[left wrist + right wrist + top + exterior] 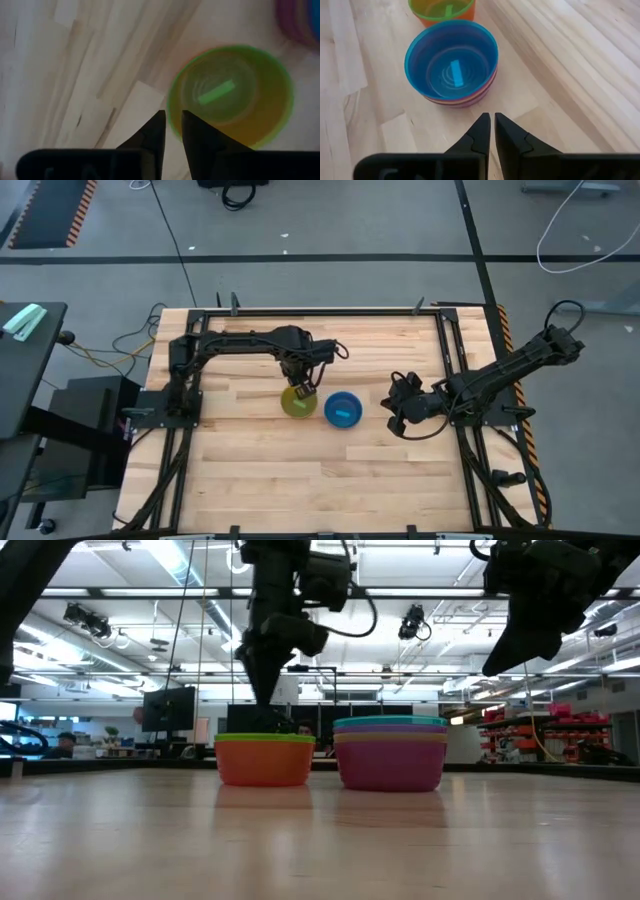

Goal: Nest bowls inside each other
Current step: Stack the stacked bowls on the blue bowl

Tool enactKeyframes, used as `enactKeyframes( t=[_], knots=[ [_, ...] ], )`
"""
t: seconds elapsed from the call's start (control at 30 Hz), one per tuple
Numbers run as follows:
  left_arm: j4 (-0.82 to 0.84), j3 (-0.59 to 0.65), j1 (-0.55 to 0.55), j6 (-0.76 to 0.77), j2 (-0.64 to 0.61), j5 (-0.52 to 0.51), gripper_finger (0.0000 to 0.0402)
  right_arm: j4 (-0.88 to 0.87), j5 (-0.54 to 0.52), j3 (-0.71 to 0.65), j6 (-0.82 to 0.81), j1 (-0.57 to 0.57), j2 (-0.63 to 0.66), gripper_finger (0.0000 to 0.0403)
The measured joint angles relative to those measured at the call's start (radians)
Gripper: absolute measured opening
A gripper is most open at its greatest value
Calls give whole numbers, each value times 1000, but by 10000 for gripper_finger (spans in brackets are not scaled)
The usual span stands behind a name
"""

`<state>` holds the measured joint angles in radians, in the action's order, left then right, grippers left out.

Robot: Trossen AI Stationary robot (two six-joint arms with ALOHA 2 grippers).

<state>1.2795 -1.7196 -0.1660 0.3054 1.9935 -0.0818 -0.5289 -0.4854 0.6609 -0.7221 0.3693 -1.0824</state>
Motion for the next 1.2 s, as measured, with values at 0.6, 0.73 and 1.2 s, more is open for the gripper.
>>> enactKeyframes(
  t=[0.6, 0.73, 1.2],
  knots=[
    [-225, 303, -30, 17, -123, 125, 75, 3, -8, 0, -12, 1, 0, 34],
    [-262, 304, -29, 17, -123, 133, 72, 3, -8, 0, -12, 1, 0, 34],
    [-338, 304, -39, 17, -107, 130, 52, 3, -8, 0, -13, 1, 0, 34]
  ],
)
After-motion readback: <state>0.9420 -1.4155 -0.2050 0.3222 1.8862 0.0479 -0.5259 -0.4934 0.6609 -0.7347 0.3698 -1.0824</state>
